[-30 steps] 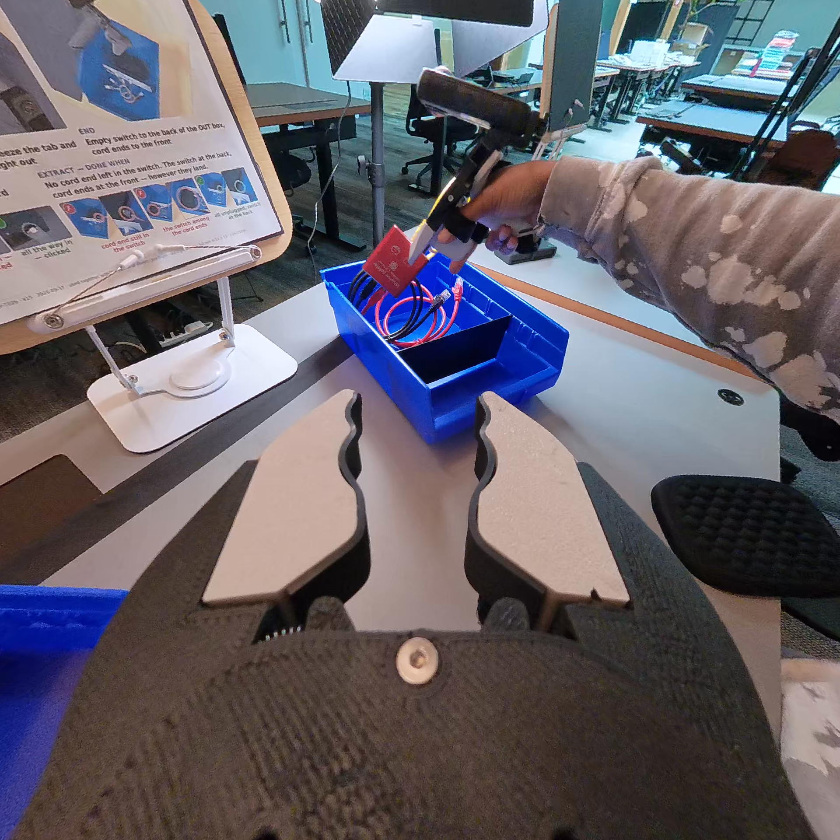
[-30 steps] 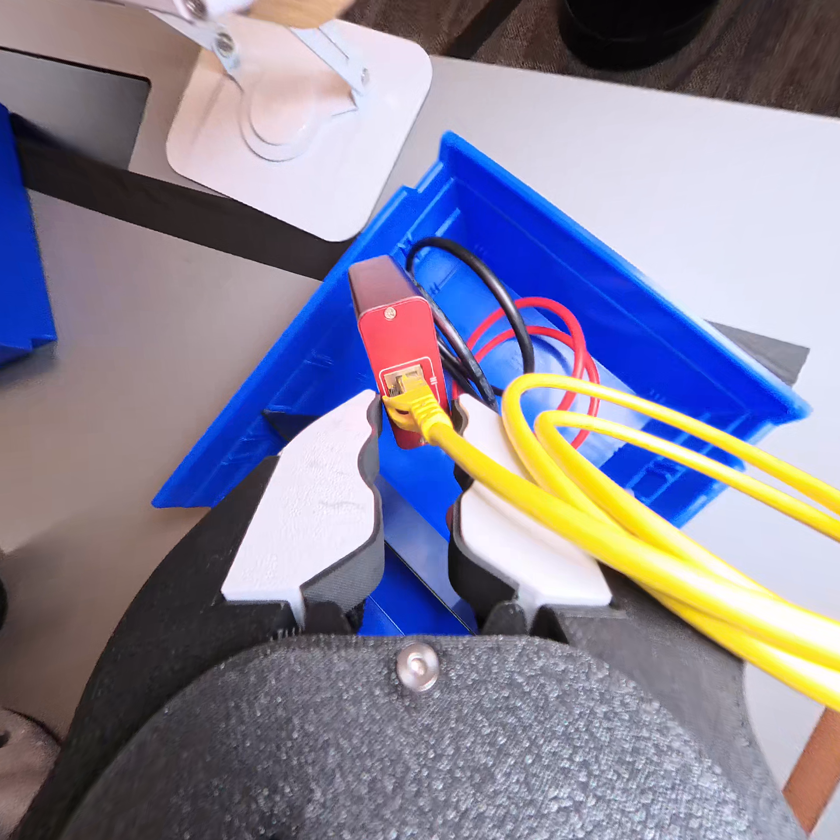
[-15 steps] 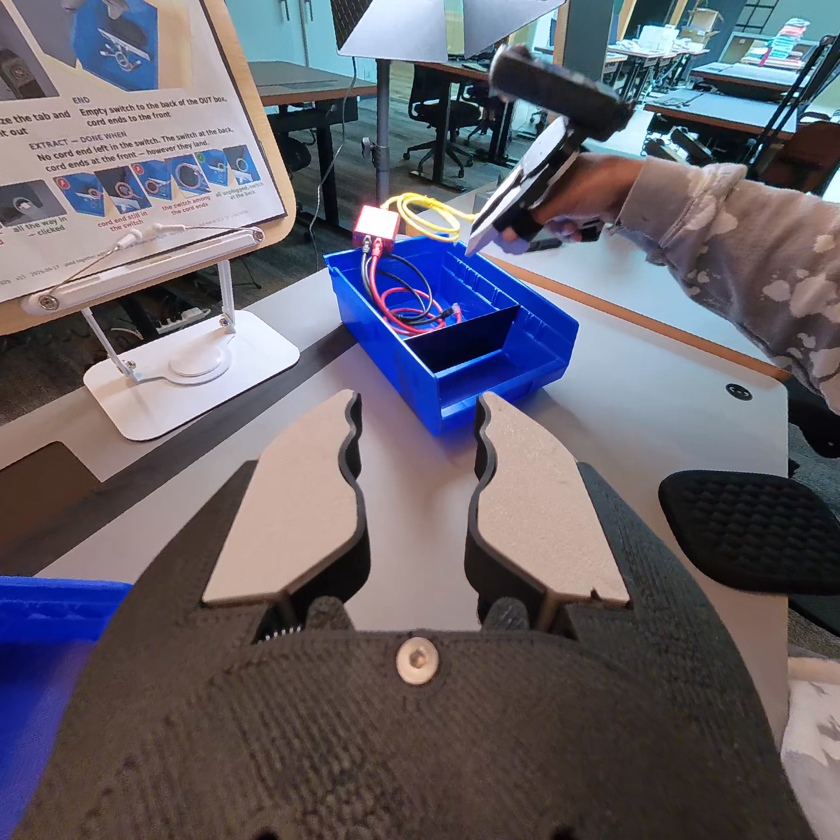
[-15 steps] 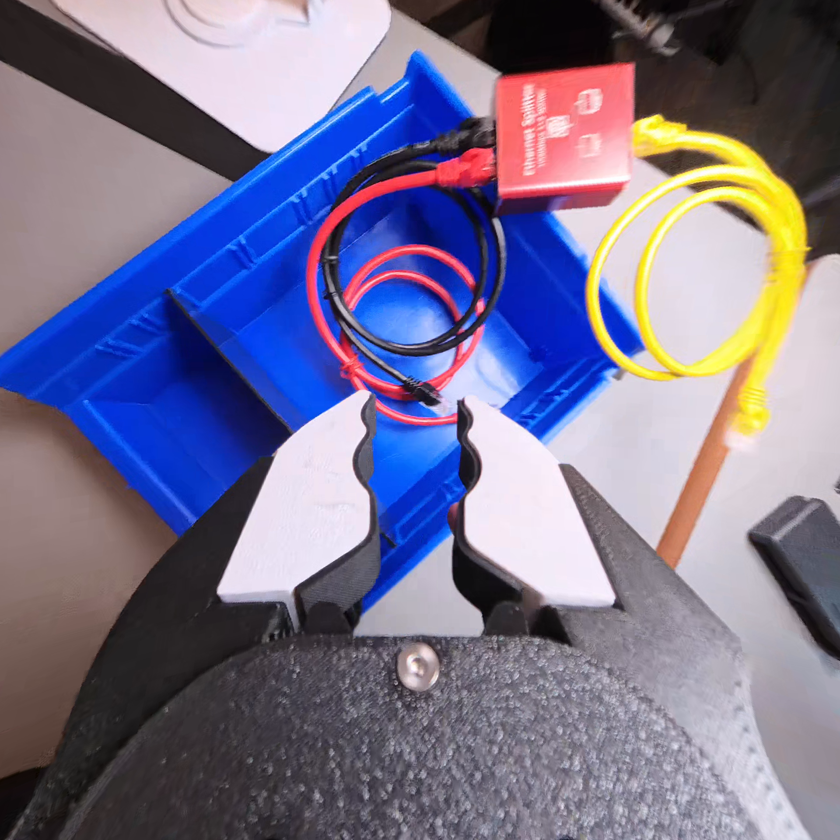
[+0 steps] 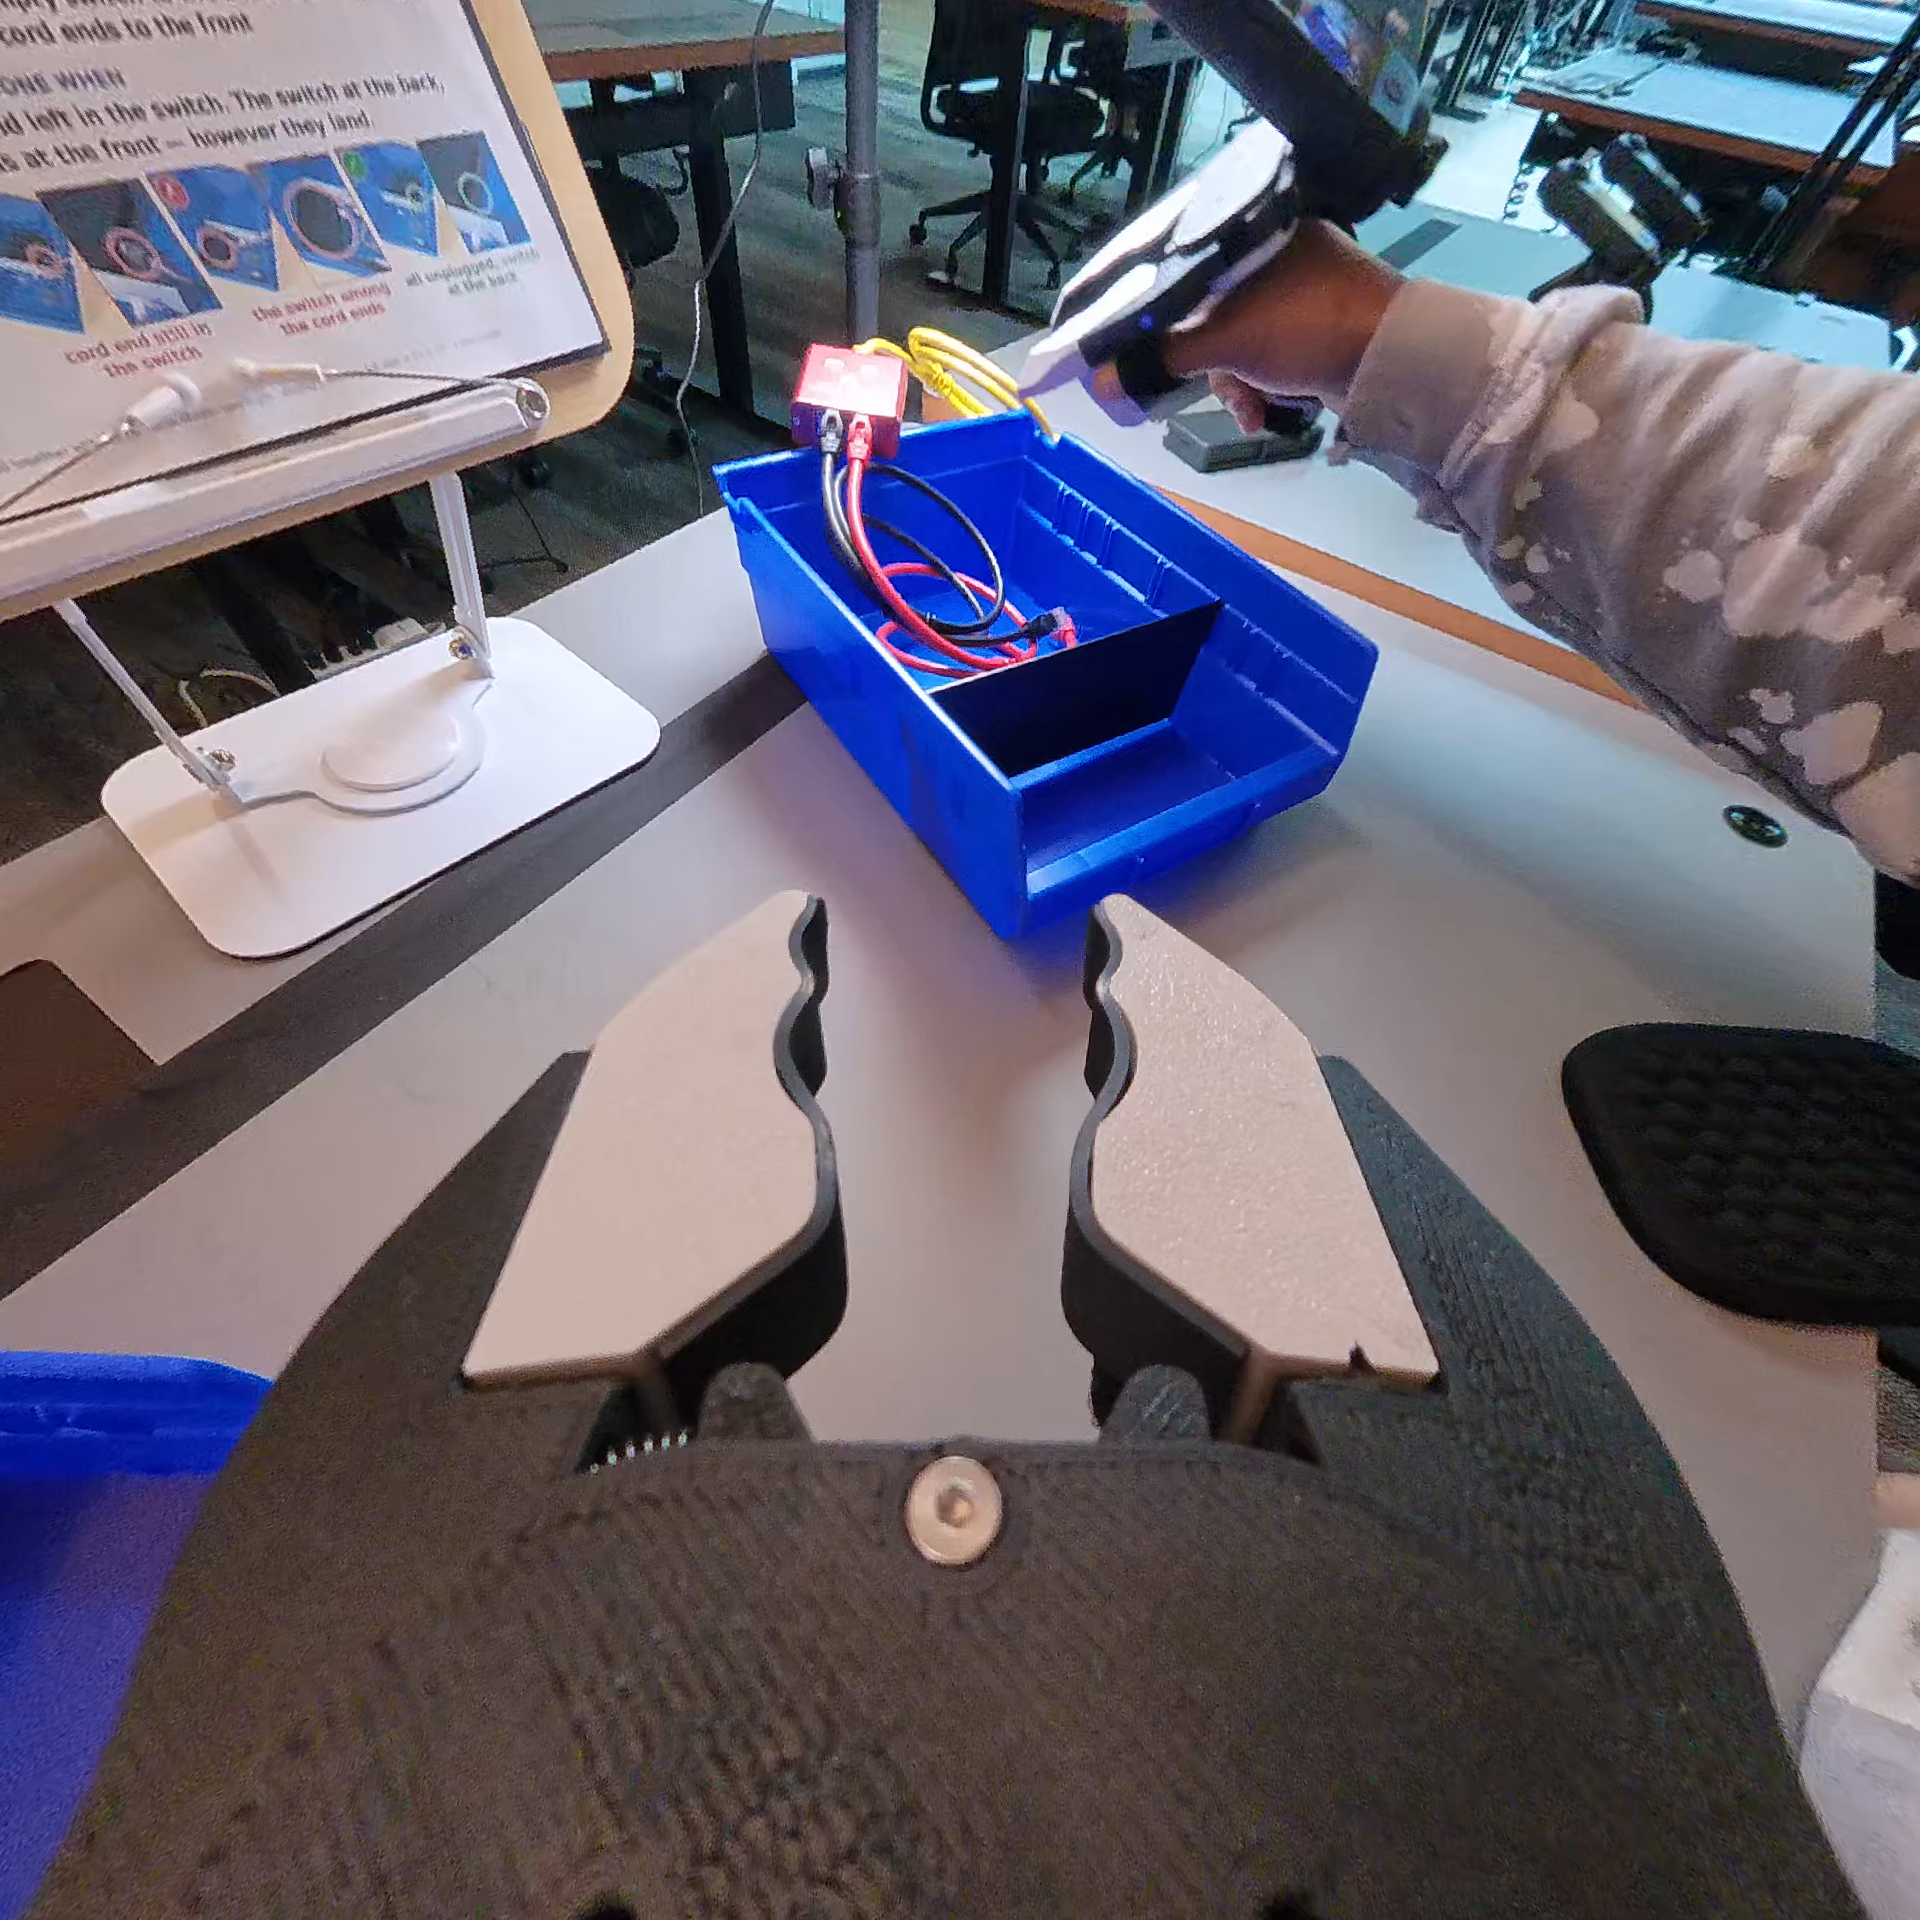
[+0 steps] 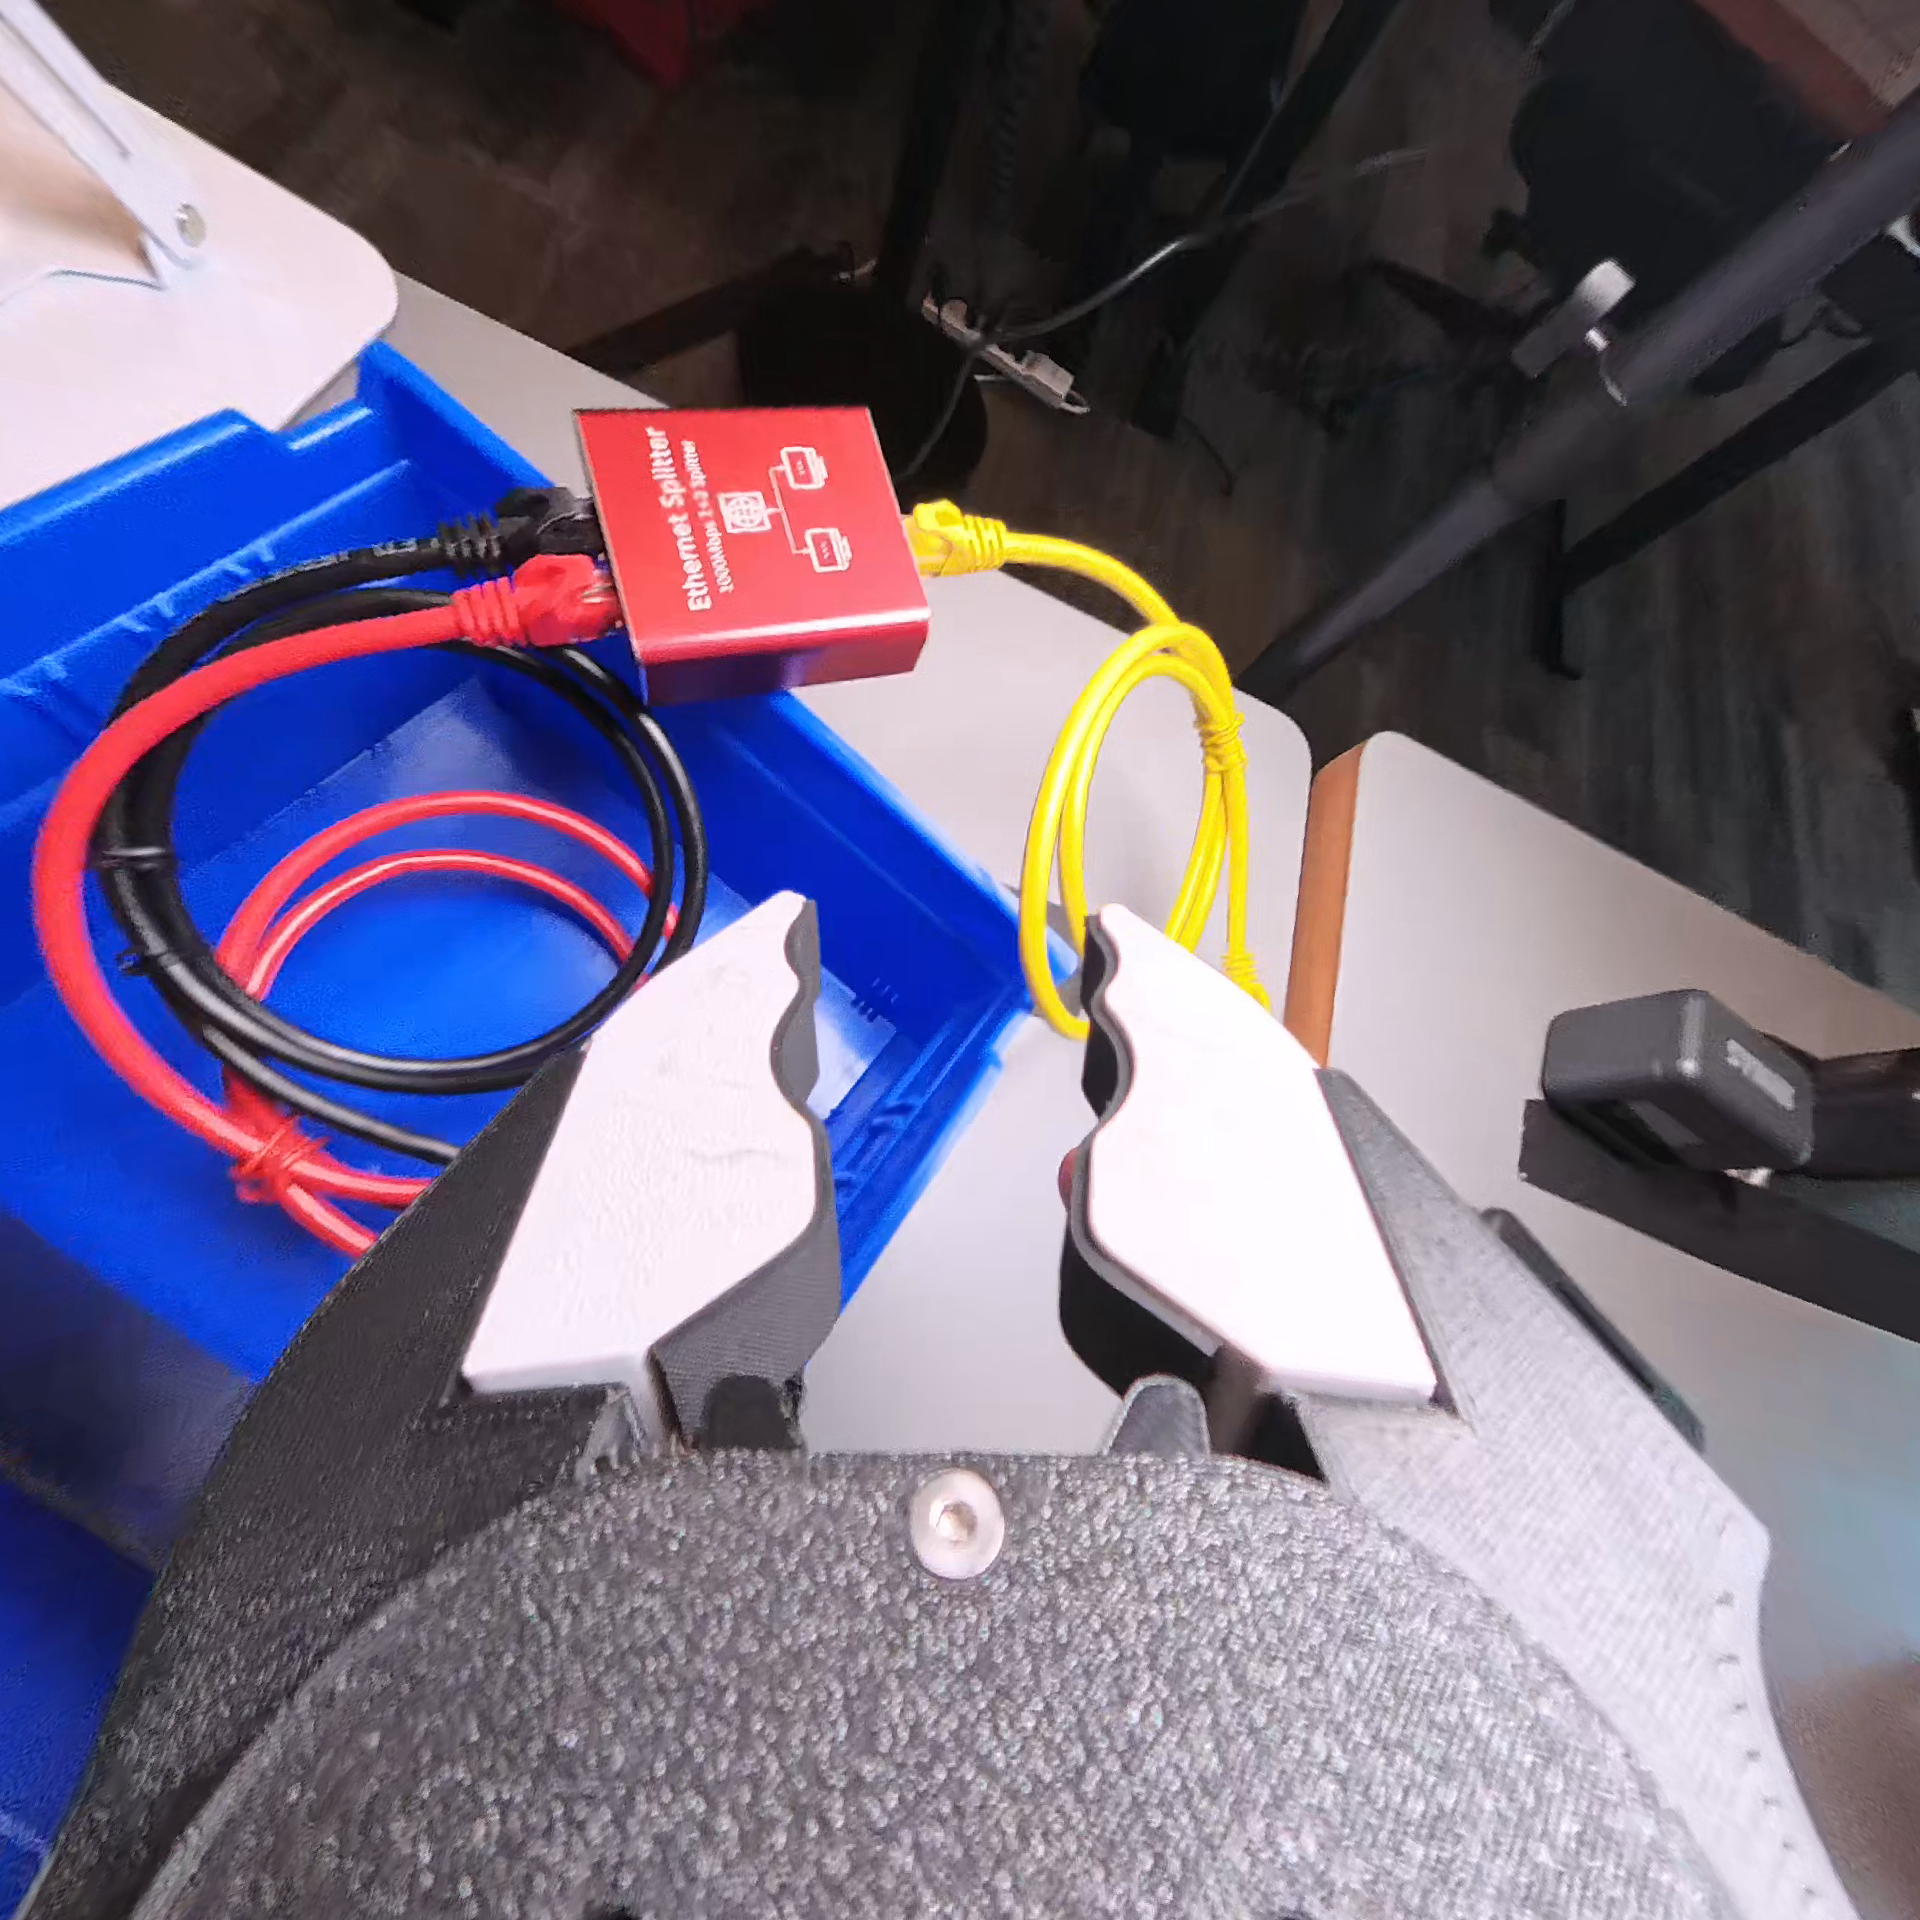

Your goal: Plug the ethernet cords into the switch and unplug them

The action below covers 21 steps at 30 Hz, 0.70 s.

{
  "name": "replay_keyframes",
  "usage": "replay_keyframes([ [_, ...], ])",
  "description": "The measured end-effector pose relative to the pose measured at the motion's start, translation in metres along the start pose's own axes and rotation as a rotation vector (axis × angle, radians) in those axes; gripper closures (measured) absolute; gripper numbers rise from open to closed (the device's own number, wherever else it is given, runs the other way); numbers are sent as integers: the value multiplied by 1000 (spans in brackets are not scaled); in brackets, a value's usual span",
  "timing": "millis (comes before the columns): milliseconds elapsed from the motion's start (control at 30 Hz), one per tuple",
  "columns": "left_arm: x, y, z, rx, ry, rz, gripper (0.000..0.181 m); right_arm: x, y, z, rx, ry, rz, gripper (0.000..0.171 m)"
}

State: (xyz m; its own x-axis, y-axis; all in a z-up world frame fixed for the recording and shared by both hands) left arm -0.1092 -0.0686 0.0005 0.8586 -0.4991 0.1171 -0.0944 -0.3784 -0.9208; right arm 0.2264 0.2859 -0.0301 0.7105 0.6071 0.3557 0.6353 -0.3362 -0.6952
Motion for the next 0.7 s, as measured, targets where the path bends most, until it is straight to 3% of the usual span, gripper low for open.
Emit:
replay_keyframes([
  [100,-5,4,4,-15,-2,-4,134,-11,-16,15,17,14,-36,123],
  [233,-13,8,8,-26,2,-23,134,-39,-39,27,26,-155,132,115],
  [500,-17,10,8,-33,8,-29,135,-75,-37,45,-51,-237,378,108],
  [633,-16,7,7,-16,20,-35,135,-98,-37,49,-42,-344,421,113],
  [700,-13,7,7,-21,30,-24,135,-104,-37,56,-33,-374,459,127],
])
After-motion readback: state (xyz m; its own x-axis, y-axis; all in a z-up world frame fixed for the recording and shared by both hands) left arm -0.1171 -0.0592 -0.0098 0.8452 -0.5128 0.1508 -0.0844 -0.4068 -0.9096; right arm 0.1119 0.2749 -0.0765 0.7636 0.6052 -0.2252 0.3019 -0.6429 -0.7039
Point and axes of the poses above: each gripper's, where its closed fingertips meet, z out along the fingers, y out of its underside, x = y × z across the jaws, the point moved 10 cm from there along -z, back along the fingers, and after that the axes turned 2 degrees about -z, right-handed, at the moved point
